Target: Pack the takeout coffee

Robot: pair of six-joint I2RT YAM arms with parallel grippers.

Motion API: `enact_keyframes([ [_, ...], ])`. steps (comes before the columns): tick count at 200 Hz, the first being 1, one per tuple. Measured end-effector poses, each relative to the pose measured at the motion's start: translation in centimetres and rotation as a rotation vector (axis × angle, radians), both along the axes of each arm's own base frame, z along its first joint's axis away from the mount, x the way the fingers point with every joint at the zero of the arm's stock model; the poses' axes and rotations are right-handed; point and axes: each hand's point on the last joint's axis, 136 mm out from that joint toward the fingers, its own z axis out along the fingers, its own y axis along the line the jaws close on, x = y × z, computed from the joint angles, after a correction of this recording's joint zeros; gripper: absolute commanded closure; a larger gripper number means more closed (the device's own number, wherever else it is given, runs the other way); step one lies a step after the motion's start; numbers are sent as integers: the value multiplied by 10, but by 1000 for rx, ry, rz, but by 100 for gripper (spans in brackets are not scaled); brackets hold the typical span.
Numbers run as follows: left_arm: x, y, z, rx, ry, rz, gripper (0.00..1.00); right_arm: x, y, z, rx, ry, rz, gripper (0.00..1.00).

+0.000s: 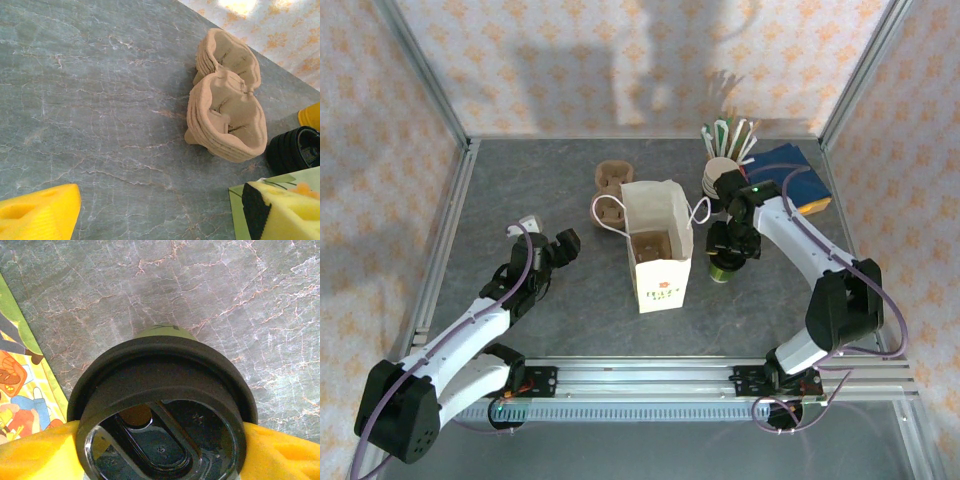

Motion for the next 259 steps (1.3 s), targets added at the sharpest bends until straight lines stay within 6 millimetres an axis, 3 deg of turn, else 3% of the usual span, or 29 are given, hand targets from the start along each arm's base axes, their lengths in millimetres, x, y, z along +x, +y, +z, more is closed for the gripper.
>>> enact_keyframes([
  [62,0,0,0,0,0,0,15,1,-1,-2,3,6,6,24],
  [113,0,0,0,0,0,0,15,2,0,-3,5,2,9,33],
  [178,-1,0,7,-7,-21,-1,15,-1,-1,4,5,10,-7,37],
  [214,-2,-4,14,-26,-41,-24,18,8,1,37,4,-38,-31,39],
  [259,-6,-15,13,-49,-41,-80,25,26,5,107,55,-224,-59,42],
])
